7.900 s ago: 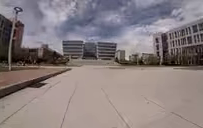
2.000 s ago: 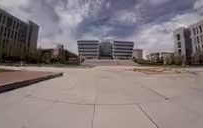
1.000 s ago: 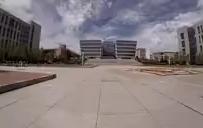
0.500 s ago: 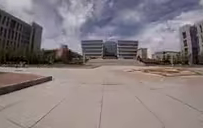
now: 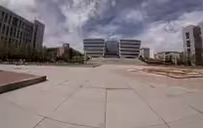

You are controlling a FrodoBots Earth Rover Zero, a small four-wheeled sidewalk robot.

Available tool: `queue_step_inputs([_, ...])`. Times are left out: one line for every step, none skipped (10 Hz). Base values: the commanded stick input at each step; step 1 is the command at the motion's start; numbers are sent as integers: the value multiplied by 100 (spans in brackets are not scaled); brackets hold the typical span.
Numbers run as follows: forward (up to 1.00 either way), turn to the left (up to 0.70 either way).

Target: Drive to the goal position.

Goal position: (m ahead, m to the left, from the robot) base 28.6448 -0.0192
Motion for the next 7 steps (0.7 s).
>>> queue_step_inputs([100, 0])
queue_step_inputs([100, 0])
queue_step_inputs([100, 0])
queue_step_inputs([100, 0])
queue_step_inputs([100, 0])
queue_step_inputs([100, 0])
queue_step_inputs([100, 0])
